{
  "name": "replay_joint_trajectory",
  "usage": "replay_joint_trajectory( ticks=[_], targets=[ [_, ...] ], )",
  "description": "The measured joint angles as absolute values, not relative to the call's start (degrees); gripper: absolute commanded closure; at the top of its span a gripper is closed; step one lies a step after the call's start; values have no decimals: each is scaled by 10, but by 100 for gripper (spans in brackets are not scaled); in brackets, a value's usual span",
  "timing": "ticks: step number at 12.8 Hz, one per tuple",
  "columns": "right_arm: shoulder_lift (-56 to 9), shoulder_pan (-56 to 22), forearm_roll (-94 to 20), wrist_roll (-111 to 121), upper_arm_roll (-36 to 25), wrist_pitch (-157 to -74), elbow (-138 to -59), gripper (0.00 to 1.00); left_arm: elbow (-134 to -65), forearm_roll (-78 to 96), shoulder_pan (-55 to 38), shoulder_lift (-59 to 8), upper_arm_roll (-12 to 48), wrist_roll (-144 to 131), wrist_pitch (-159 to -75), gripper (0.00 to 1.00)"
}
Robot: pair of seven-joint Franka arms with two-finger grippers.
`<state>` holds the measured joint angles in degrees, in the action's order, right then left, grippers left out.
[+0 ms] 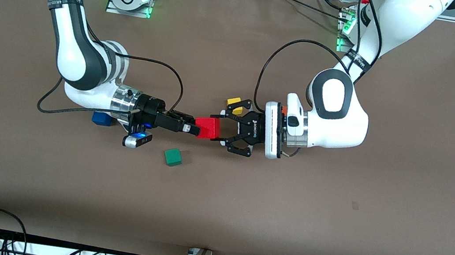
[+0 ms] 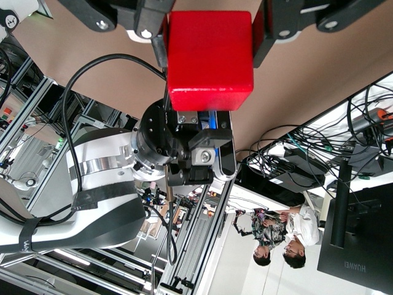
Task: Pass red block to right arm, stack on blue
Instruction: 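Close the right gripper on the red cube held by the left gripper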
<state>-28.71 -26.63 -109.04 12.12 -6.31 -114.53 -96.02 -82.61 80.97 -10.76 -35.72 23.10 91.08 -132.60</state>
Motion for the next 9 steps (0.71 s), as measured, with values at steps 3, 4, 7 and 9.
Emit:
replay_joint_trajectory(
  ticks=[3, 4, 7, 9],
  targets=[
    [-287, -266, -1091, 121, -64, -1145, -960, 29, -824, 810, -108, -358, 231, 912, -1326, 100],
    [-287, -266, -1091, 121, -64, -1145, -959, 38, -824, 810, -108, -358, 231, 912, -1326, 100],
    [-287, -266, -1092, 126, -64, -1146, -959, 71, -823, 811, -108, -359, 231, 911, -1326, 100],
    [-287, -266, -1092, 129, -64, -1146, -959, 89, -822, 811, -108, -360, 231, 911, -1326, 100]
  ],
)
